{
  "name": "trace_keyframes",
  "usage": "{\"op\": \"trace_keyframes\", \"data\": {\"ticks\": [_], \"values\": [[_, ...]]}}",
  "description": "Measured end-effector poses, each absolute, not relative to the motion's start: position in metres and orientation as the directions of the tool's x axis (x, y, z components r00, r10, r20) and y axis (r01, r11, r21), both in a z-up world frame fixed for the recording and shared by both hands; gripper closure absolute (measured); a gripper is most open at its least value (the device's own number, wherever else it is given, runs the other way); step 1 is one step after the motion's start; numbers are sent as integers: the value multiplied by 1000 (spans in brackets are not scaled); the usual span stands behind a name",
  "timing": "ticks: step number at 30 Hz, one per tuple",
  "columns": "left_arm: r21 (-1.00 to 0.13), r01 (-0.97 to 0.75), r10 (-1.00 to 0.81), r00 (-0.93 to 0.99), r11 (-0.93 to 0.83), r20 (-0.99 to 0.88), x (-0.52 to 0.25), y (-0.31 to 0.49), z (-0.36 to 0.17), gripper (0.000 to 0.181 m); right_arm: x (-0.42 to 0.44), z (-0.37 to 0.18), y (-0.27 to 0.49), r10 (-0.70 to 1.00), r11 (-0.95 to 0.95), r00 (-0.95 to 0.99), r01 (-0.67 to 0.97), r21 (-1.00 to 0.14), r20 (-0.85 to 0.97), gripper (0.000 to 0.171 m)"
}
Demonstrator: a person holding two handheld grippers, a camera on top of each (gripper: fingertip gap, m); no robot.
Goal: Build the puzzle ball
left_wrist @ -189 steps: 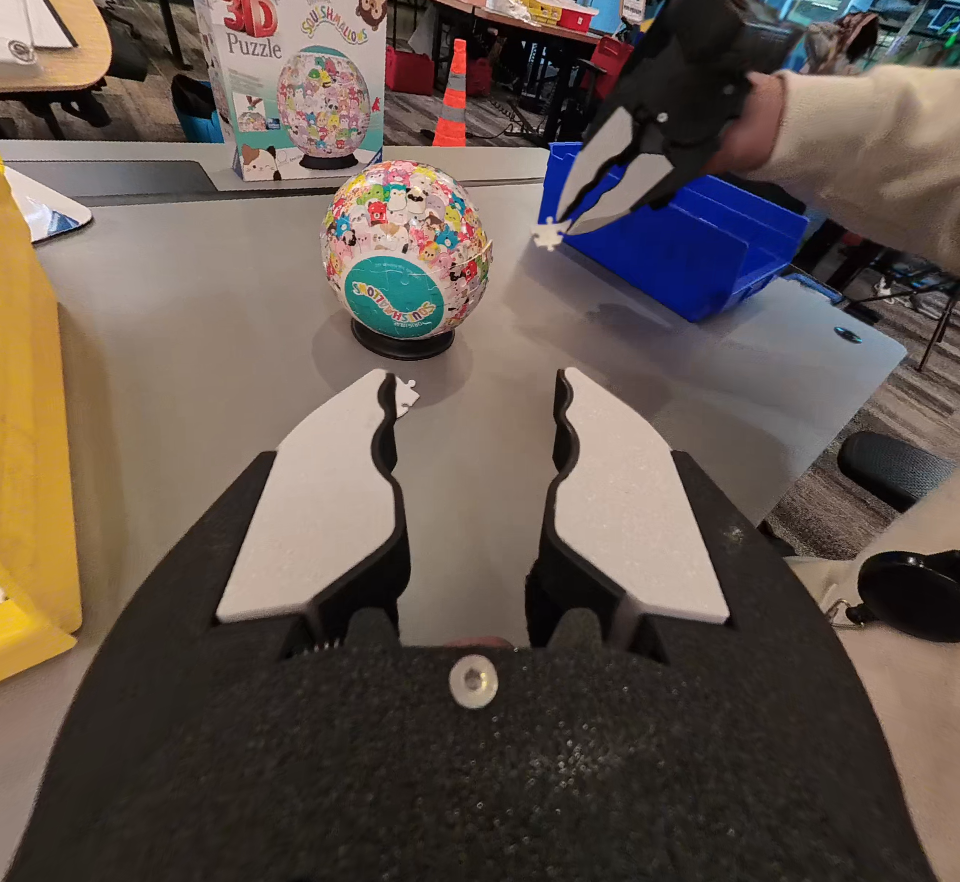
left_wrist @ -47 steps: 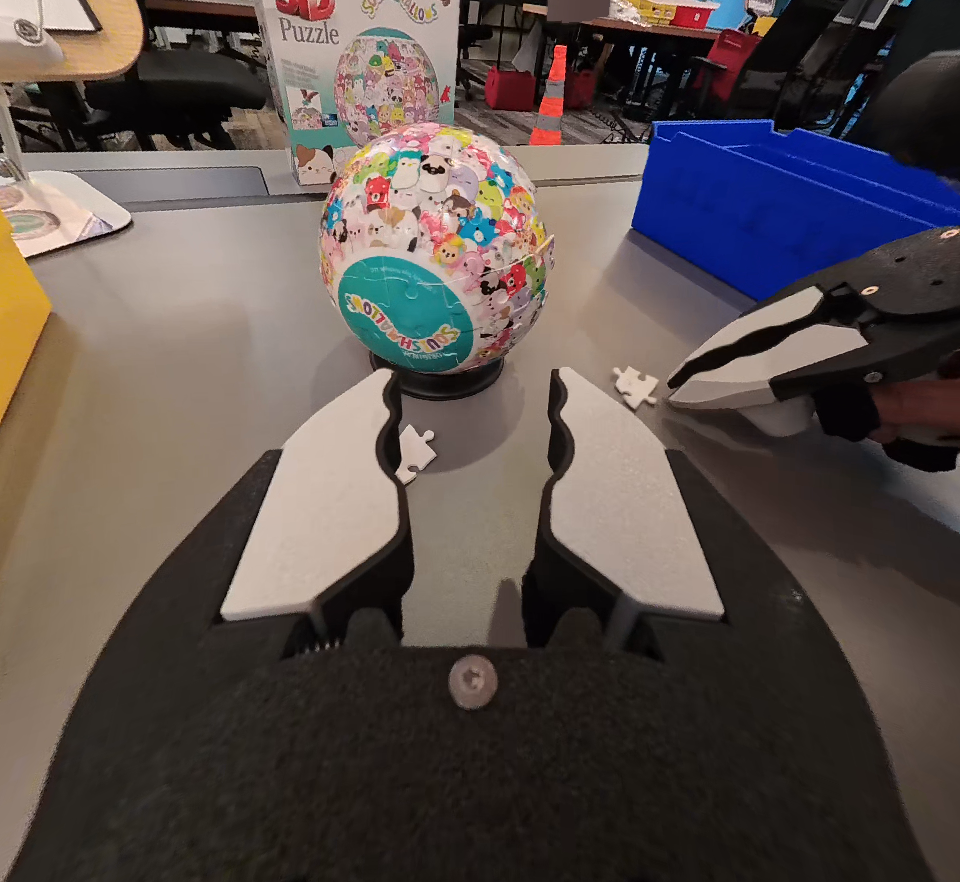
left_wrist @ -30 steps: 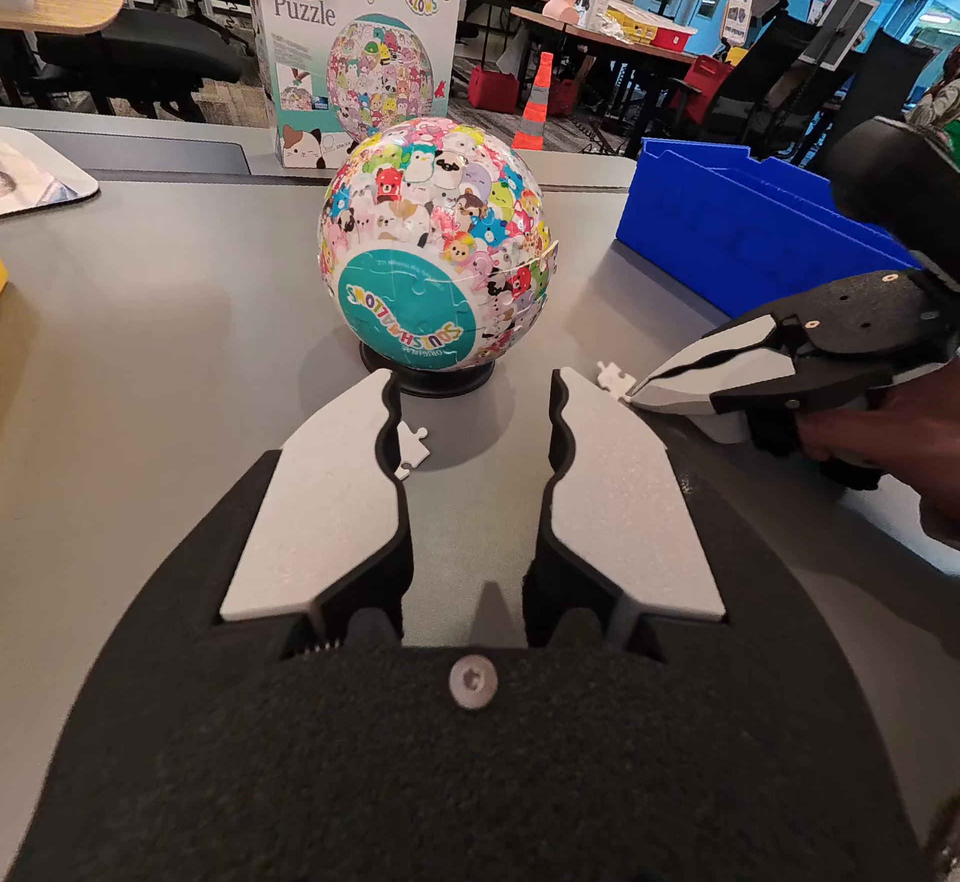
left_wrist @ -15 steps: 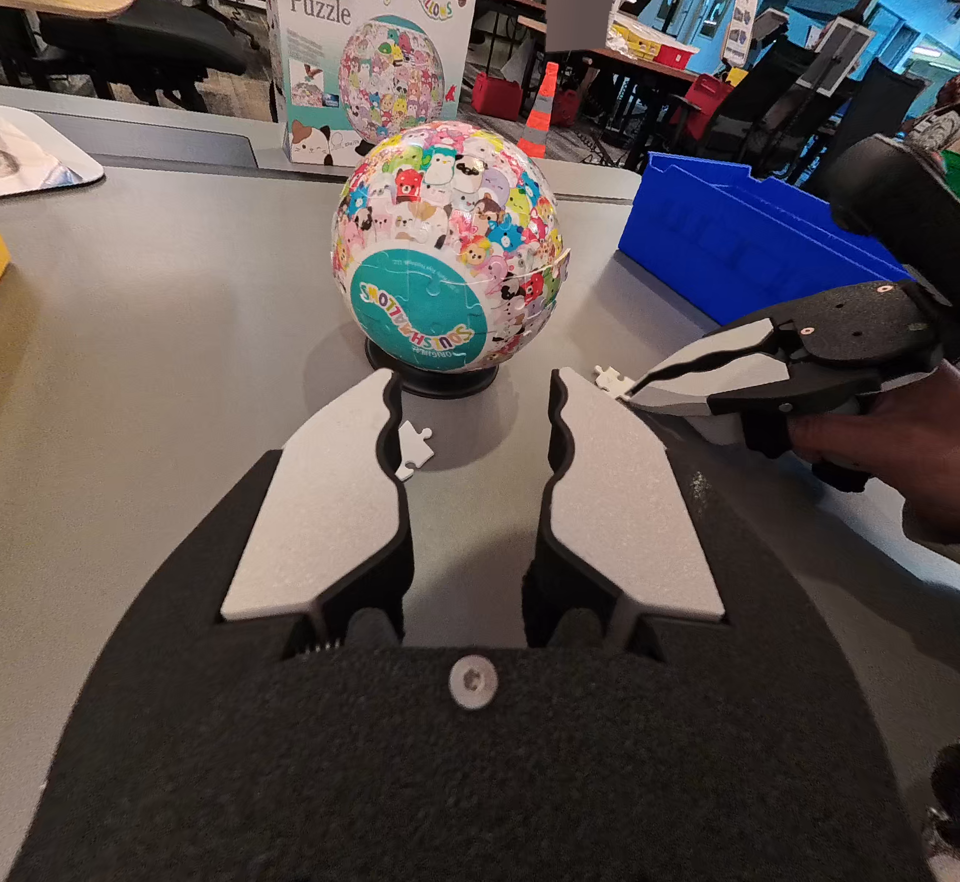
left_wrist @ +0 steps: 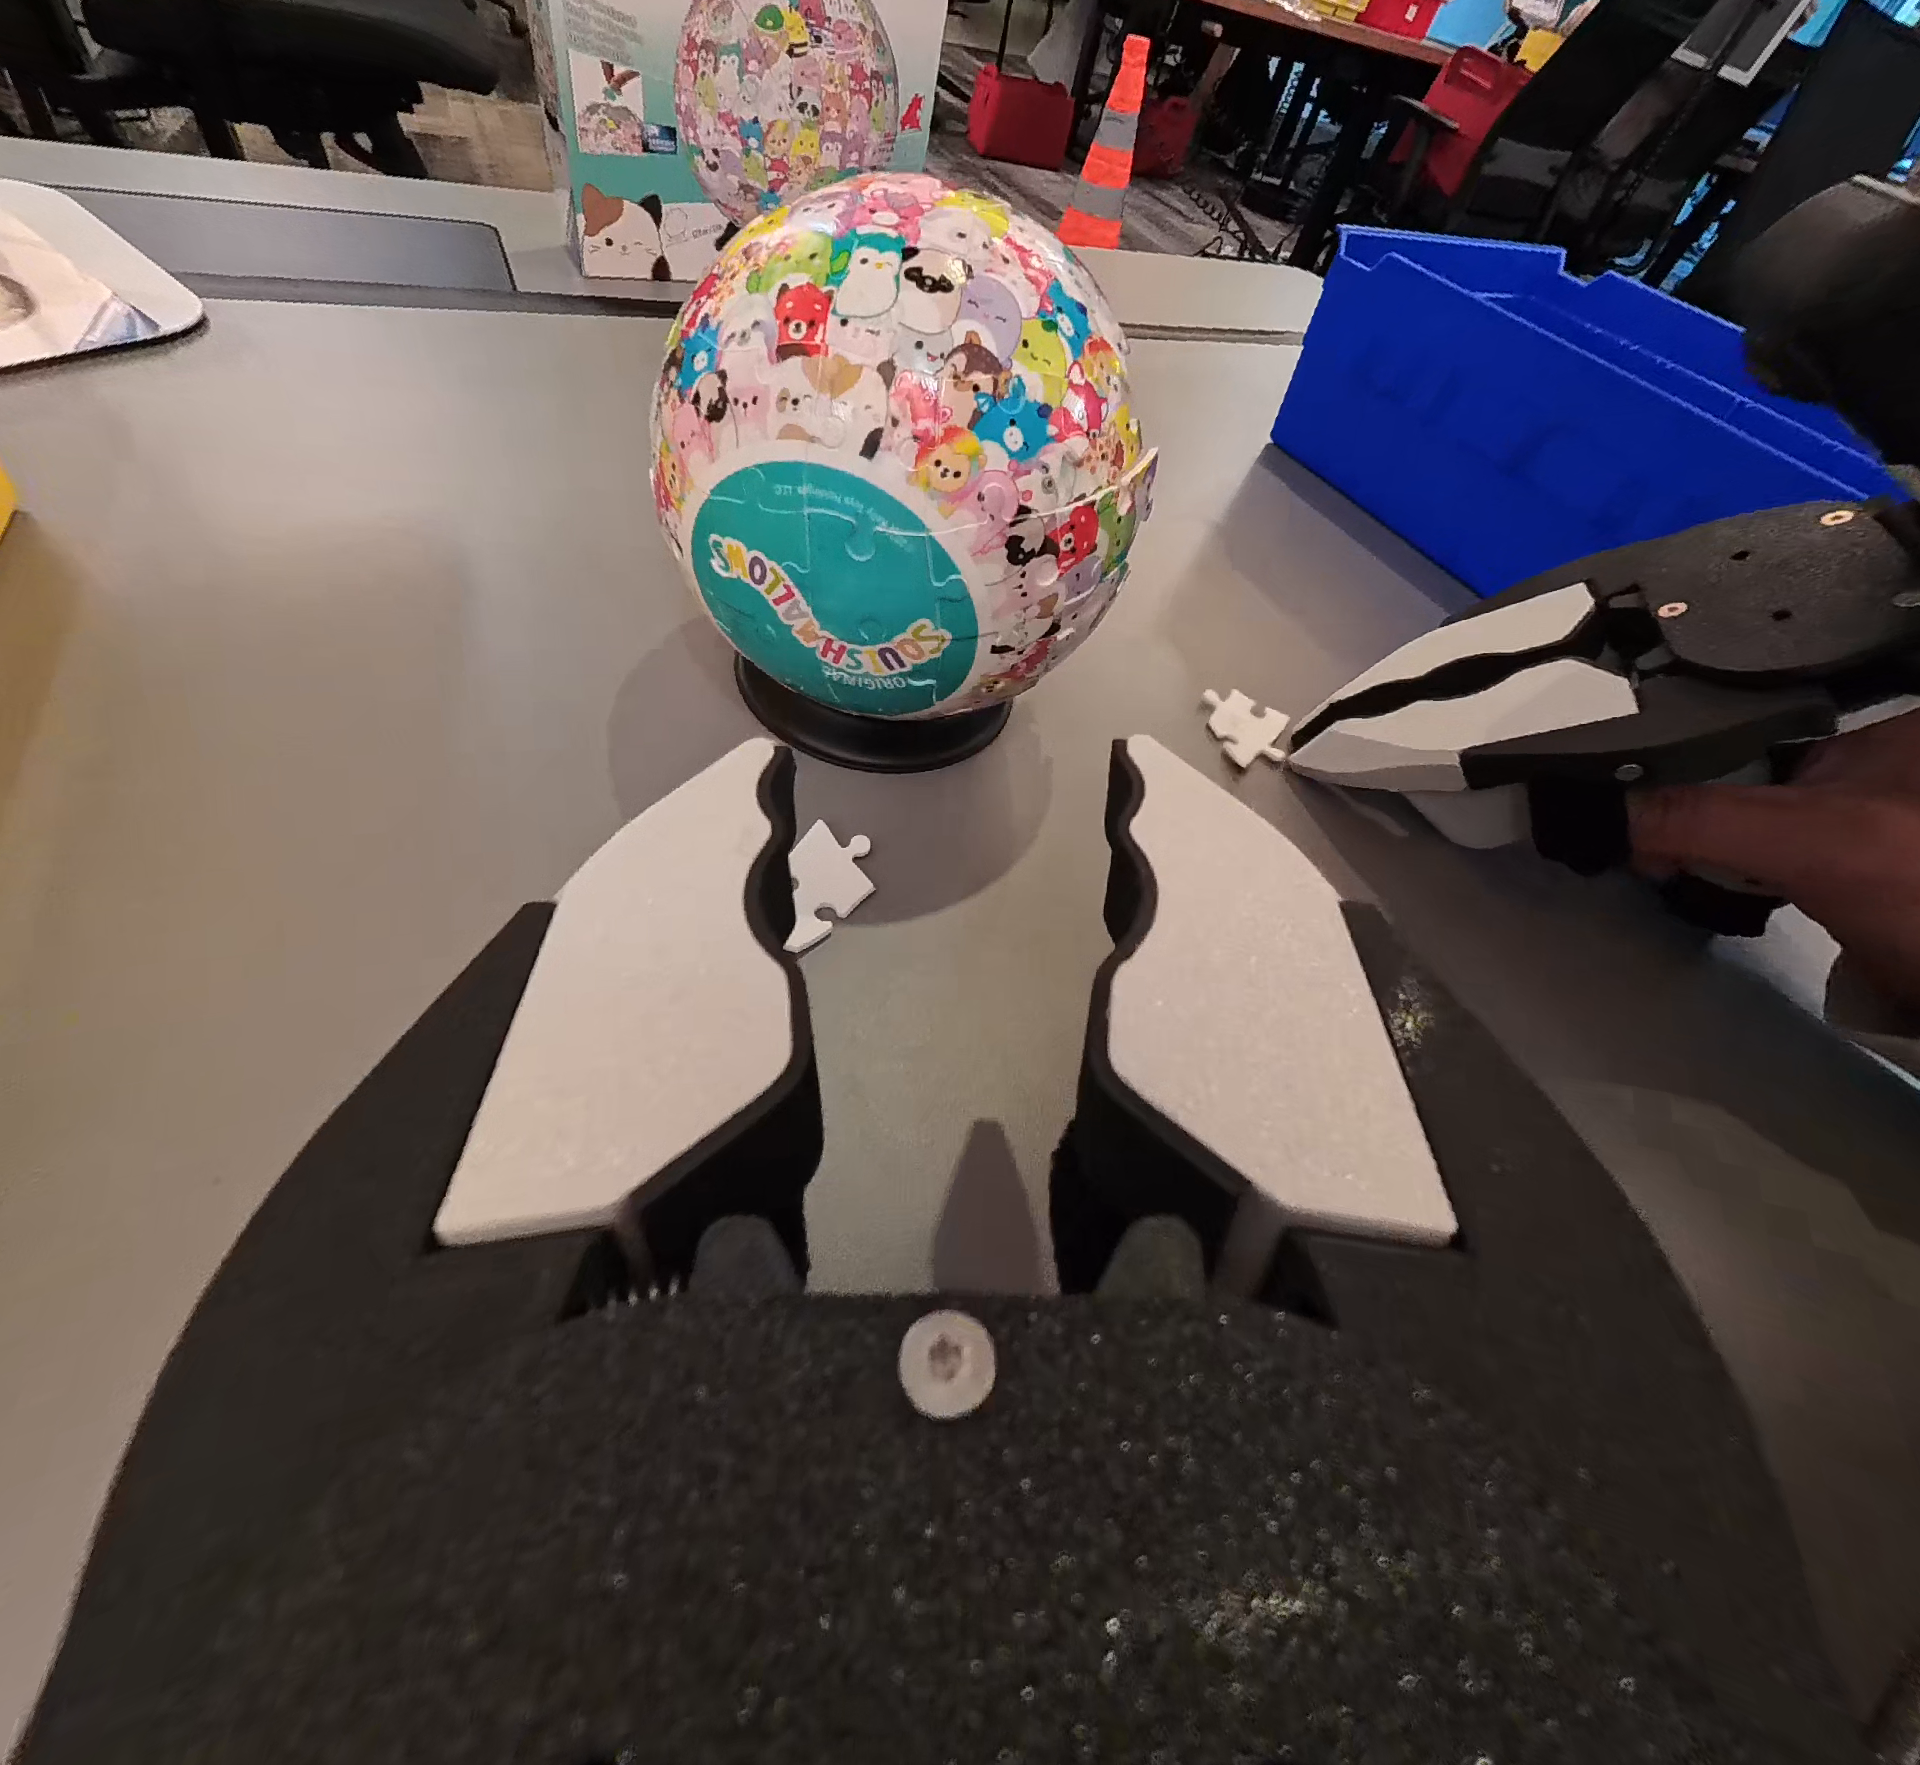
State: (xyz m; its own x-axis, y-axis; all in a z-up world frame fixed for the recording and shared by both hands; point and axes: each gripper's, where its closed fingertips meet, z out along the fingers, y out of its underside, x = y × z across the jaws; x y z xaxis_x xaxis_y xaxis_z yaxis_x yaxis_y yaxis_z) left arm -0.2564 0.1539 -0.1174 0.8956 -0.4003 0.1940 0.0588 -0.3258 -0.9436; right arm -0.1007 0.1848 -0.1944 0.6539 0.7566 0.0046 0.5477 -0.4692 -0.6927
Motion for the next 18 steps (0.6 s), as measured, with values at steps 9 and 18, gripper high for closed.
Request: {"op": "trace_keyframes", "data": {"ticks": [9,18], "values": [[-939,51,-397,897,-341,193,-255,155,-120,124,-94,-193,190,750,-472,662,539,-698,4,161],[-938,99,-402,885,-333,236,-259,154,-116,124,-101,-183,185,758,-422,650,540,-728,42,162]]}}
